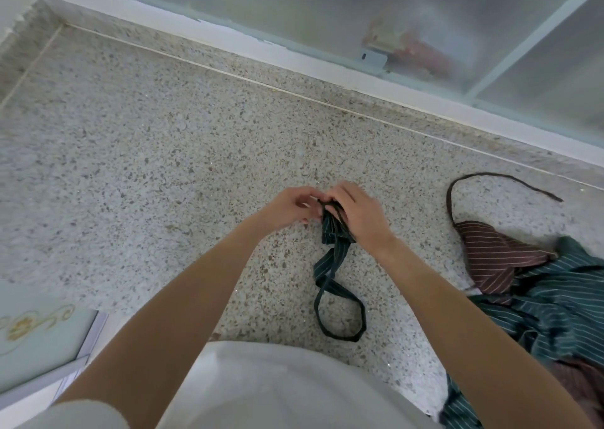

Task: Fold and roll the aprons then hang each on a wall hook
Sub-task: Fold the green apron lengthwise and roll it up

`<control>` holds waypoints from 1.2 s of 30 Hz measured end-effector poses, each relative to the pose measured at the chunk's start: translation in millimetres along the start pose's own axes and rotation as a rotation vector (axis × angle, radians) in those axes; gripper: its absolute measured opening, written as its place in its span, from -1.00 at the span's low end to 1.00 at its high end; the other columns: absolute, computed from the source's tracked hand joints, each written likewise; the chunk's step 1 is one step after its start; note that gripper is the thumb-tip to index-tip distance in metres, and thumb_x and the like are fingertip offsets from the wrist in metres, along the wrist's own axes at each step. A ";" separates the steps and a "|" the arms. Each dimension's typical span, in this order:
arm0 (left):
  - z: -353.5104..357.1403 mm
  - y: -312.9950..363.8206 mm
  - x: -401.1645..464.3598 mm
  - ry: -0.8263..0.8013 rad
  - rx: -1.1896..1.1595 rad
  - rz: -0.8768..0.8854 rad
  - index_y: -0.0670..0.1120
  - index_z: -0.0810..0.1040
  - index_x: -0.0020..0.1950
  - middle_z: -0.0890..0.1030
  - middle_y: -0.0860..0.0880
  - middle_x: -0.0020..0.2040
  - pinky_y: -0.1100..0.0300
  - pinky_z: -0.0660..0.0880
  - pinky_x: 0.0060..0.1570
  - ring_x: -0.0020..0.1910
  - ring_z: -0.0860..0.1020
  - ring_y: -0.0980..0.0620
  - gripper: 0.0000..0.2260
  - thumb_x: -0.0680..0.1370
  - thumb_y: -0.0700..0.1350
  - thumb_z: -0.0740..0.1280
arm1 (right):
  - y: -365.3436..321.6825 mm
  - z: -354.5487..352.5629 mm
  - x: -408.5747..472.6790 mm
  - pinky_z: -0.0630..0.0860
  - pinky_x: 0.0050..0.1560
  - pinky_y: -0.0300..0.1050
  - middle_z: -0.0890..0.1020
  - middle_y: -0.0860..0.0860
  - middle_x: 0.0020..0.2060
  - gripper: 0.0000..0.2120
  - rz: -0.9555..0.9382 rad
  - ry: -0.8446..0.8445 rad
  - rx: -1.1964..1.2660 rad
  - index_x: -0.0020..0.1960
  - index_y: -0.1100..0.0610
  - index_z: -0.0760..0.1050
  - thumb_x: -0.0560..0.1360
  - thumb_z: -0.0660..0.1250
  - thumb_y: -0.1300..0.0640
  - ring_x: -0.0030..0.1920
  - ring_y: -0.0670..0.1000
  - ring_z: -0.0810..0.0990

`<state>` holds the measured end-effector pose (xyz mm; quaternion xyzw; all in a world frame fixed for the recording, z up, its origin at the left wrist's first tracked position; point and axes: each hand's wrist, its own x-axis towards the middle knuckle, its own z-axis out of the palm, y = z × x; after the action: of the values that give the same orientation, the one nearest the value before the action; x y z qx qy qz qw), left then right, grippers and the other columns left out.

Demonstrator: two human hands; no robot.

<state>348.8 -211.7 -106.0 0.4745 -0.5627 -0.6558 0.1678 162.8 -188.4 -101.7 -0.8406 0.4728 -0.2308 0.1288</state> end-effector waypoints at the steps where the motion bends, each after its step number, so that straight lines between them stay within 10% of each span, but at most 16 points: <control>1: -1.8 -0.5 -0.5 -0.010 0.014 -0.010 -0.17 0.54 0.14 0.64 -0.02 -0.14 0.24 0.57 -0.13 -0.17 0.62 0.10 -0.77 0.49 -0.32 0.34 | 1.6 1.6 -0.7 0.43 -0.38 -0.22 0.55 0.01 -0.15 -0.88 0.006 -0.011 0.012 -0.03 0.14 0.48 0.54 0.26 0.09 -0.21 -0.03 0.49; 8: -13.3 -5.0 -7.9 0.101 0.419 0.120 -0.12 0.57 -0.10 0.62 0.01 -0.18 0.50 0.42 -0.20 -0.27 0.55 0.24 -0.95 0.47 -0.22 0.41 | -5.1 12.7 -4.7 0.56 -0.24 -0.13 0.65 0.00 -0.17 -0.92 0.131 -0.025 0.234 -0.08 0.16 0.63 0.46 0.41 0.16 -0.22 -0.05 0.61; 13: -15.5 -16.3 -11.0 0.381 0.828 0.333 -0.07 0.60 -0.11 0.62 0.03 -0.26 0.12 0.55 -0.36 -0.35 0.56 0.04 -0.96 0.47 -0.16 0.36 | -8.8 19.7 -1.8 0.58 -0.20 -0.06 0.66 0.01 -0.17 -0.90 0.253 -0.036 0.266 -0.06 0.14 0.67 0.44 0.43 0.16 -0.21 -0.02 0.61; 21: -19.3 -15.8 -4.2 0.354 0.981 0.170 -0.07 0.56 0.10 0.61 -0.02 -0.04 0.16 0.43 -0.15 -0.01 0.54 -0.01 -0.81 0.60 -0.08 0.18 | -15.9 20.0 -2.3 0.54 -0.29 -0.13 0.64 0.03 -0.24 -0.92 0.297 0.013 0.168 -0.11 0.16 0.67 0.41 0.46 0.18 -0.30 -0.02 0.58; 36: -15.0 -24.6 -15.8 0.399 1.038 -0.153 0.02 0.55 0.05 0.63 0.04 -0.04 0.20 0.34 -0.27 -0.11 0.58 -0.03 -0.82 0.54 -0.09 0.18 | -29.5 19.4 -51.5 0.45 -0.15 -0.08 0.61 -0.07 -0.30 -0.95 0.612 0.233 0.167 -0.20 0.09 0.64 0.41 0.46 0.11 -0.10 0.00 0.42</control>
<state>376.4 -200.8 -119.9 0.6491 -0.7330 -0.2008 -0.0323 171.4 -129.1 -119.3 -0.6141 0.6943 -0.3139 0.2054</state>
